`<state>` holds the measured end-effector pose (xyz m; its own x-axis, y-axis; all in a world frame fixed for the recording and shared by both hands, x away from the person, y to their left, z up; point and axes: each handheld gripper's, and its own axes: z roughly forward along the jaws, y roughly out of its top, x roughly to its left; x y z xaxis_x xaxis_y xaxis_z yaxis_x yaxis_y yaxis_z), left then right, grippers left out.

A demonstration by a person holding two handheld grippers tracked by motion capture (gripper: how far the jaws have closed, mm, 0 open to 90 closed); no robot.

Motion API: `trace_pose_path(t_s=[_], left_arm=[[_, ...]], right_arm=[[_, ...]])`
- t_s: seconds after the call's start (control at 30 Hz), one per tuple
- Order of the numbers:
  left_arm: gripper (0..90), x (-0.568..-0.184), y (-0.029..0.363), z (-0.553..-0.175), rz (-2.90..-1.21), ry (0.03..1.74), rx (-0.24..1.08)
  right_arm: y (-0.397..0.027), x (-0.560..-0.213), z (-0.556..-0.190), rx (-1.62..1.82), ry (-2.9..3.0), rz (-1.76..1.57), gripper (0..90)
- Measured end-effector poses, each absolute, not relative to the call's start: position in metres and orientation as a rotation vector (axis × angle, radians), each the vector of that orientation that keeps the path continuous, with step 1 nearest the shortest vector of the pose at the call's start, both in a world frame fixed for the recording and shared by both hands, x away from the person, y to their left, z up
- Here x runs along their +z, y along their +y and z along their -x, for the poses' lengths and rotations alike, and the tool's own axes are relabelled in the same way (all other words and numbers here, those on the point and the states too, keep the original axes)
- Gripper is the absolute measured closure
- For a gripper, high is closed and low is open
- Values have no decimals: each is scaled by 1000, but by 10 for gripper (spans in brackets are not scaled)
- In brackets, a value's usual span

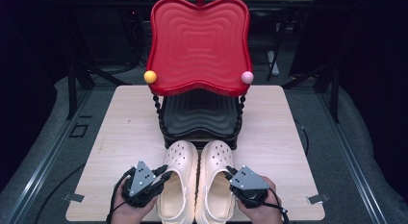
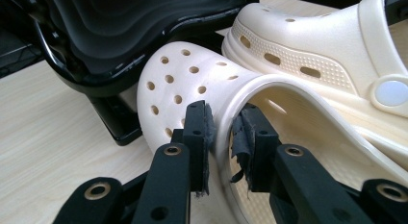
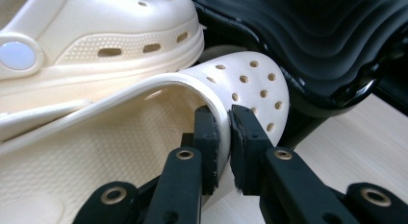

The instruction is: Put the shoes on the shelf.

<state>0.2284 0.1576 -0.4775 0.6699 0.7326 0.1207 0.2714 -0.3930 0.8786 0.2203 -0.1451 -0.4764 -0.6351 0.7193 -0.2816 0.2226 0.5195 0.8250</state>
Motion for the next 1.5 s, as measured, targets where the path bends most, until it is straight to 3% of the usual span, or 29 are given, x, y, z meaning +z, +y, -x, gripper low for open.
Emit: trace_pose_path(t_s=[0.37,0.7,1.5], left_arm=[[754,-449,160,-226,-1921,758,679],[753,-429,156,-251,-1874,768,720],[754,-417,118,-339,-1870,842,845]], right_arm=[[-139,-447,-220,1072,2100,-703,815],[-133,-422,-242,1051,2066,-691,816],[-121,-412,-334,968,1986,-777,806]])
